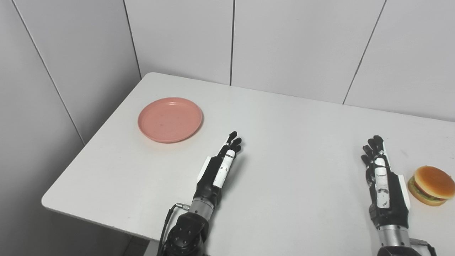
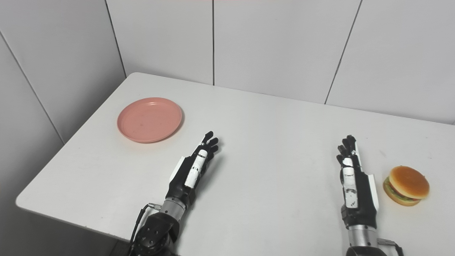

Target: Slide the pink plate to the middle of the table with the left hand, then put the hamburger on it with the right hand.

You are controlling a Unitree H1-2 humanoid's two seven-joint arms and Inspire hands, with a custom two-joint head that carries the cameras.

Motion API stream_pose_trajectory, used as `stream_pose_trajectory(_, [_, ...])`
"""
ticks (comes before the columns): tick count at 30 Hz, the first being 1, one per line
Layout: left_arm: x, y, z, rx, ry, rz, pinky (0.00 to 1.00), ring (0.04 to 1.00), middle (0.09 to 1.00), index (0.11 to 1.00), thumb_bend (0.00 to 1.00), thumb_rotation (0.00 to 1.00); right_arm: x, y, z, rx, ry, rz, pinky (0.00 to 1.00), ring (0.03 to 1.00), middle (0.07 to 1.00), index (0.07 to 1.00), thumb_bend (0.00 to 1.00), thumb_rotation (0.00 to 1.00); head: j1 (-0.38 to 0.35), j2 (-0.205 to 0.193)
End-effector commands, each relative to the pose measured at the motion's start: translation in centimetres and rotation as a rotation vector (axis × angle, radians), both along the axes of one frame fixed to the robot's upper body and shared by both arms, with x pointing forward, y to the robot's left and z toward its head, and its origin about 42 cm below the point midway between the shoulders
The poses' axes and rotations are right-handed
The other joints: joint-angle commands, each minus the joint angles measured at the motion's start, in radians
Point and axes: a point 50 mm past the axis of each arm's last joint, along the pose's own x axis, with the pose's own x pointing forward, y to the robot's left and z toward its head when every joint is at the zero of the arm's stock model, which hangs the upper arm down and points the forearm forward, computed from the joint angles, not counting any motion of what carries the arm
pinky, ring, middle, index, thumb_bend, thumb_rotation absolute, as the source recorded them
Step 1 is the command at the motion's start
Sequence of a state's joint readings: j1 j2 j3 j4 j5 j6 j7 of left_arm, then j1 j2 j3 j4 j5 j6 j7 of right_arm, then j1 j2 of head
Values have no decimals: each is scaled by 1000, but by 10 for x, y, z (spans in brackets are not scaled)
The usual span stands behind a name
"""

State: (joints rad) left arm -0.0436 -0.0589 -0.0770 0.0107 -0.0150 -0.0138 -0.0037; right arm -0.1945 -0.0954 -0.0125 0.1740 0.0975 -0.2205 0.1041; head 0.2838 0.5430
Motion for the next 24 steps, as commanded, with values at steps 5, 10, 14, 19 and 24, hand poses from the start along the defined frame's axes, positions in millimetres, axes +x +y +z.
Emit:
stream_pose_trajectory(5, [4,1,22,9,-72,-10,982,951,956,955,398,1000,-15,1,-24,-3,51,-15,983,976,981,990,321,1000,-7,8])
stream_pose_trajectory(10, [9,4,43,20,-119,-15,973,945,952,948,411,1000,-15,1,-24,1,65,-9,1000,982,987,995,338,1000,-7,11])
stream_pose_trajectory(14, [16,7,63,19,-166,-25,976,950,959,954,415,1000,-13,1,-24,3,59,-10,1000,984,992,999,344,1000,-4,11])
stream_pose_trajectory(19, [21,11,90,43,-240,-9,933,928,939,932,434,1000,-13,1,-24,3,61,-11,992,979,987,994,352,1000,-5,12])
stream_pose_trajectory(24, [26,16,113,36,-292,-12,926,916,927,919,449,1000,-13,1,-24,-2,60,-13,996,978,983,990,352,1000,-2,10])
